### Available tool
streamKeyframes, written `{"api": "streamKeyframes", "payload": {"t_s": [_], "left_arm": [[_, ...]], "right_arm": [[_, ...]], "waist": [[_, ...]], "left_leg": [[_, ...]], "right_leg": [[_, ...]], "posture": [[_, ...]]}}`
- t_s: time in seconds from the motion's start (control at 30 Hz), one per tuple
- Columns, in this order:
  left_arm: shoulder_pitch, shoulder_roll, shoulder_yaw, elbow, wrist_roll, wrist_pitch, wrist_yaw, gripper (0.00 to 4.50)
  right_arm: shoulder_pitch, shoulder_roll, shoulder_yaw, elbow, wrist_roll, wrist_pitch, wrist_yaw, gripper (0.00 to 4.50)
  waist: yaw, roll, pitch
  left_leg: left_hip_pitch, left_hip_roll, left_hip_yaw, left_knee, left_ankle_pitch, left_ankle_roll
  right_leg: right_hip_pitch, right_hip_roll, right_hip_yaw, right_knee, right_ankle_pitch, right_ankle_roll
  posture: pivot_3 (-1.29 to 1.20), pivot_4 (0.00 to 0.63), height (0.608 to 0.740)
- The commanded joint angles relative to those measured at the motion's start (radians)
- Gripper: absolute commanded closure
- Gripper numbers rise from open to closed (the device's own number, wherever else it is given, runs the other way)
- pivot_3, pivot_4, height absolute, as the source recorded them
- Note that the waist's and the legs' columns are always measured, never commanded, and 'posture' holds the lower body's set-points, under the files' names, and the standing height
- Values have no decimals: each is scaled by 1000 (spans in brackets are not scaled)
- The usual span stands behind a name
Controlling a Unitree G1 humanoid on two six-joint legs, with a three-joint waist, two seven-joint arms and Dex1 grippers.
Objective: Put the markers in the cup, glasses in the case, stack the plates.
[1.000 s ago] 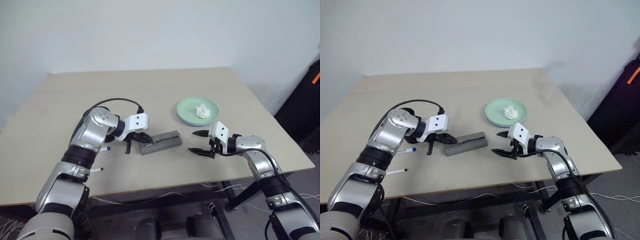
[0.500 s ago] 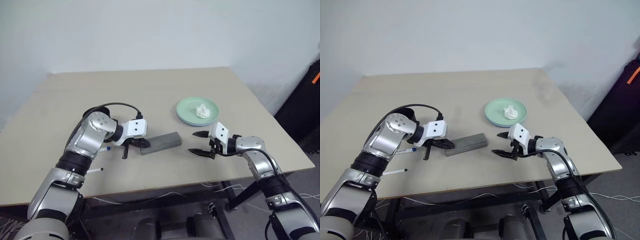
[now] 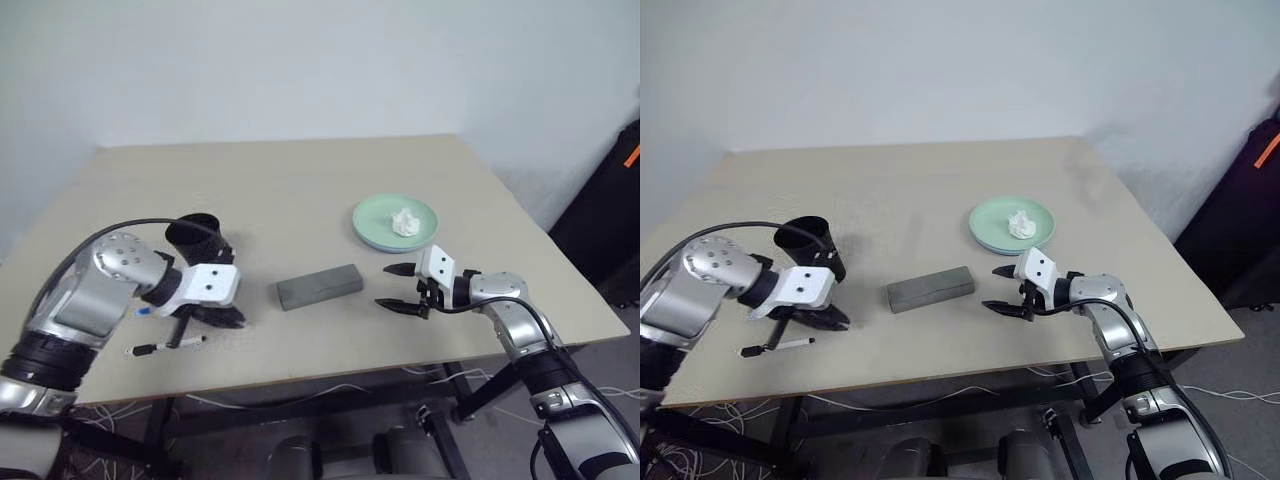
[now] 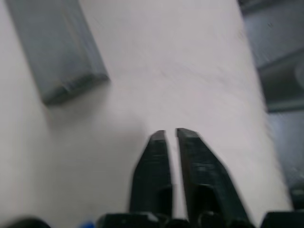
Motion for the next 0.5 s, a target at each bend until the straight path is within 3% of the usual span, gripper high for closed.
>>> {"api": "streamKeyframes", "payload": {"t_s": [0.03,0.23,0.5], "left_arm": [[9,48,44,-25,-34,-4,-32,2973],[-3,114,14,76,13,-81,-47,961],[-39,134,-61,231,106,-194,-47,961]], "right_arm": [[-30,-3,-10,-10,7,-14,6,908],[-32,4,-5,-5,4,-16,6,908],[-37,8,-5,0,3,-16,2,908]], "waist": [[-1,0,0],[-1,0,0],[0,0,0]], "left_leg": [[0,0,0,0,0,0],[0,0,1,-1,0,0],[0,0,2,-1,0,0]], "right_leg": [[0,0,0,0,0,0],[-1,1,0,0,0,0],[-1,0,-1,0,0,0]], "posture": [[0,0,740],[0,0,740],[0,0,740]]}}
